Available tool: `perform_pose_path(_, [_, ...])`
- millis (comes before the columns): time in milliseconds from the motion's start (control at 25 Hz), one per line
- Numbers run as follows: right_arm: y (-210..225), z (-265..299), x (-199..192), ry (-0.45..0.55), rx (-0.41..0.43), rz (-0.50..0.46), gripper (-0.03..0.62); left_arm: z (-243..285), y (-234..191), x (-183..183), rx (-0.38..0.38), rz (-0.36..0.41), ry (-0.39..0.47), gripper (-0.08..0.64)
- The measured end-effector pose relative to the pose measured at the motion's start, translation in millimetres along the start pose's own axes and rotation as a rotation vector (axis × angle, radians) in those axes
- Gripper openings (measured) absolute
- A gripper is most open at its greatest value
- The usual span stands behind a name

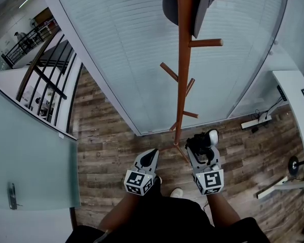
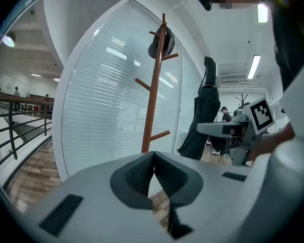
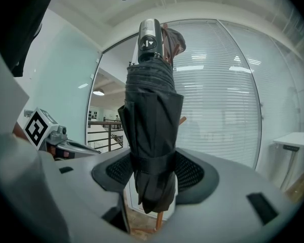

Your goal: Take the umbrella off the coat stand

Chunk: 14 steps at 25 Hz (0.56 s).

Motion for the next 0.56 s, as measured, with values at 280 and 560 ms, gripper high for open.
perform_pose_path(280, [-6,1,-1,0.003,0.003,0.0,0.241,-7,0,-6,-0.005,-0.025,-0.003,0.014])
perform_pose_path(560, [-17,3,8,0.014,0.019,-0.017,0.241,-12,-7,-5,0.009,-0.044,0.007,0.014])
Point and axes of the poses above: the fingertips, and each gripper's own axes: z forward along the fingers, y to its right, x out of its top, the point moved 6 cm from there along -z, backward along the fingers, and after that the axes turned 12 degrees about z, right-handed, at the moved point
